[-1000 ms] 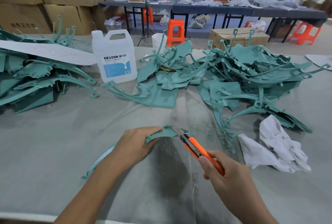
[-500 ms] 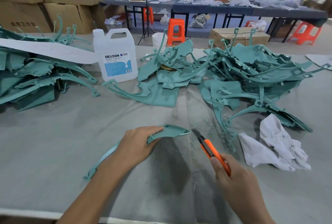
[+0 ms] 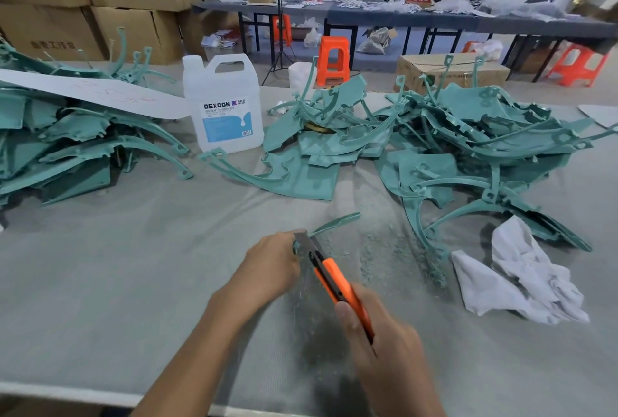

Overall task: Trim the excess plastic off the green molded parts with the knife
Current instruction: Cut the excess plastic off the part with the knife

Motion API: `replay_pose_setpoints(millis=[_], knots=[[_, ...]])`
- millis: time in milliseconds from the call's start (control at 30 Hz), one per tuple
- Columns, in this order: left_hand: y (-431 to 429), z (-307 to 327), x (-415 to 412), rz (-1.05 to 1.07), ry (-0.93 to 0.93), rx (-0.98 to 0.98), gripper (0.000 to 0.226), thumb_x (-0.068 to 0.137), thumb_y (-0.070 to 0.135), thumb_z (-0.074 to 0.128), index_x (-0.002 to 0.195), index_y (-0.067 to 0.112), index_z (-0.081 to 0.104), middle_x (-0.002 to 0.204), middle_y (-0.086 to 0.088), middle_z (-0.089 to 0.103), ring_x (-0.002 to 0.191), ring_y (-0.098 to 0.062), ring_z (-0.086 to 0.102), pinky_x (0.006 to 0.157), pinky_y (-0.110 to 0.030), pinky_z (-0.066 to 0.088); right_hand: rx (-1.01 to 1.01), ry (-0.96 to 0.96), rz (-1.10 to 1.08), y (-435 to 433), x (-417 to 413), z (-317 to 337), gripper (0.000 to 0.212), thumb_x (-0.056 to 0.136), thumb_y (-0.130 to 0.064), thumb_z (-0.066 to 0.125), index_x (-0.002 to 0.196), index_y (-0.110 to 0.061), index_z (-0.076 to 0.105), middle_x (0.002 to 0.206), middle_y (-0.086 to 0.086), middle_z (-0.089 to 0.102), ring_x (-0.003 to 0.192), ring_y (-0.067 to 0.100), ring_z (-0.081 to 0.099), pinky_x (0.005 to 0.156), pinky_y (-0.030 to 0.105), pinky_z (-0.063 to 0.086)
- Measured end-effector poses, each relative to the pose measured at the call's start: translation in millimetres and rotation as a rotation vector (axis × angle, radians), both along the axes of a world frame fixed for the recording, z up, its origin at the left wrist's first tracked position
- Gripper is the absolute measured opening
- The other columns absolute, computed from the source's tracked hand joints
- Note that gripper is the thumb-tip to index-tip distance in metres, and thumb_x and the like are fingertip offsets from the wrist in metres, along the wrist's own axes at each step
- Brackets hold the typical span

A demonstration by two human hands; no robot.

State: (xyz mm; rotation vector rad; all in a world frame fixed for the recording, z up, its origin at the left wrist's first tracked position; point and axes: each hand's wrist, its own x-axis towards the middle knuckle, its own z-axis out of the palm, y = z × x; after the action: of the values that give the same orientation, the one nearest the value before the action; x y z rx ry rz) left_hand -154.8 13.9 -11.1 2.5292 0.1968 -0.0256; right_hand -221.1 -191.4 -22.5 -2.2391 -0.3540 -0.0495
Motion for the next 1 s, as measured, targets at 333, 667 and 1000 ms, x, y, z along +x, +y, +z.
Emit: replay_pose_setpoints(millis=[333, 667, 1000], knots=[[1.6, 9.9, 0.2, 0.034, 0.029, -0.144, 0.038, 0.076, 0.021, 0.036, 0.069, 0.052, 0.056, 0.063, 0.009, 0.06, 0.064, -0.02, 0.058, 0.054, -0.029, 0.039, -0.1, -0.151, -0.007, -1.7, 21.8, 2.9, 0.044, 0.09, -0.069, 0.031, 0.123, -0.046, 0.049, 0.073, -0.024, 0.057, 0.076, 0.0, 0.056, 0.058, 0.012, 0.041], [3.4, 4.6, 1.5, 0.1, 0.042, -0.124, 0.045, 0.086, 0.005, 0.04, 0.068, 0.043, 0.056, 0.063, 0.006, 0.057, 0.058, -0.015, 0.053, 0.049, -0.028, 0.035, -0.132, -0.347, 0.035, -8.0, 44.1, 10.0, 0.022, 0.102, -0.052, 0.043, 0.114, -0.037, 0.055, 0.062, -0.021, 0.047, 0.061, -0.001, 0.052, 0.047, 0.008, 0.035], [0.2, 28.0, -2.7, -0.123, -0.047, 0.14, 0.057, 0.086, -0.001, 0.047, 0.113, 0.043, 0.069, 0.104, 0.005, 0.059, 0.106, -0.021, 0.049, 0.089, -0.037, 0.047, 0.417, -0.021, -0.152, -23.2, 75.7, 20.1, 0.034, 0.09, -0.07, 0.052, 0.109, -0.043, 0.057, 0.069, -0.007, 0.055, 0.057, 0.015, 0.05, 0.054, 0.046, 0.047]])
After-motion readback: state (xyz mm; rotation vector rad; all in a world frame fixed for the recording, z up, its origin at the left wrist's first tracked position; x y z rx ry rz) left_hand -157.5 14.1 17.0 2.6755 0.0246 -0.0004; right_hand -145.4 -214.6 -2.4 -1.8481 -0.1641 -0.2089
